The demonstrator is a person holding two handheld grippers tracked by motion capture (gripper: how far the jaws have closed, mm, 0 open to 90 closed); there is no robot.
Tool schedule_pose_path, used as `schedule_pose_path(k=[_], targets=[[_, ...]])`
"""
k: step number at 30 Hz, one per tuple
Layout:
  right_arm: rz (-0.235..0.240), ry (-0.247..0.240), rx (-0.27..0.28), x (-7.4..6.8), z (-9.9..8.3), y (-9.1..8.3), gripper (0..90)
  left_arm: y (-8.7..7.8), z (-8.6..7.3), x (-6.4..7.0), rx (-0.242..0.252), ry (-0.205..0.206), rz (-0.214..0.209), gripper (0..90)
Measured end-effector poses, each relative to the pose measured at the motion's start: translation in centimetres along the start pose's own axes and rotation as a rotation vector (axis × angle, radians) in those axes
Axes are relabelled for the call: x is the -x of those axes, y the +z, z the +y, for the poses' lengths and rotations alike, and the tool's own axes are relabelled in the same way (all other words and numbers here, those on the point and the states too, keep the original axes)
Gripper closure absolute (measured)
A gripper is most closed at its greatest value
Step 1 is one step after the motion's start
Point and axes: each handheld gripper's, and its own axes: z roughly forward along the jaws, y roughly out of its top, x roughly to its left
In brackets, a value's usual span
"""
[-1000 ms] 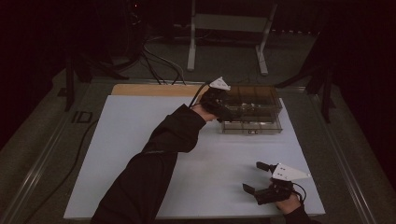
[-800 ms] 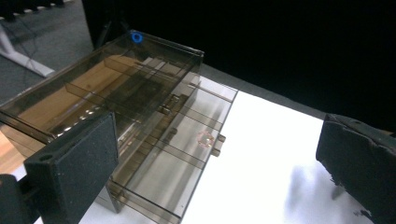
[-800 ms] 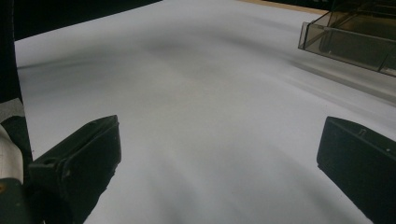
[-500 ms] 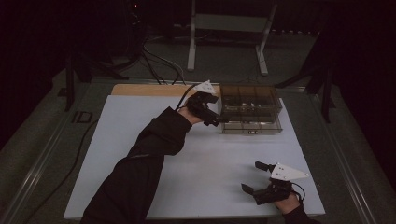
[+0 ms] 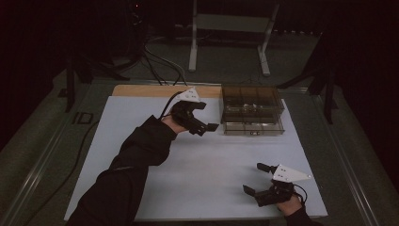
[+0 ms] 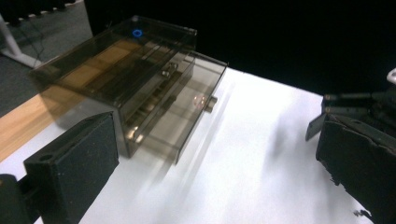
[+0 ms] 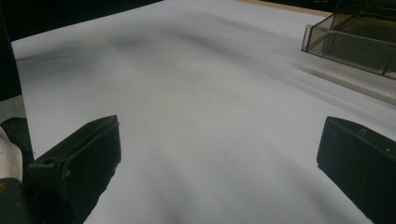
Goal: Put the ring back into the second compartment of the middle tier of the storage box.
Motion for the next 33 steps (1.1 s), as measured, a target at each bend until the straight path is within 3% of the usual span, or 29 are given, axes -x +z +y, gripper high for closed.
schedule_pose_path(k=[10, 13, 21, 33], targets=[[0.0, -0.001, -0.004, -0.1, 0.0, 0.1, 0.0, -2.7, -2.4, 0.3, 0.001, -0.014, 0.023, 0.8], [-0.001, -0.003, -0.007, -0.1, 0.0, 0.2, 0.0, -4.2, -4.2, 0.5, 0.0, -0.028, 0.035, 0.8], [-0.007, -0.003, -0.01, -0.1, 0.0, 0.2, 0.0, -5.5, -6.9, 0.6, 0.002, -0.056, 0.04, 0.8], [-0.007, -0.002, -0.009, -0.1, 0.0, 0.2, 0.0, -7.2, -10.9, 1.3, -0.014, -0.063, 0.078, 0.8]])
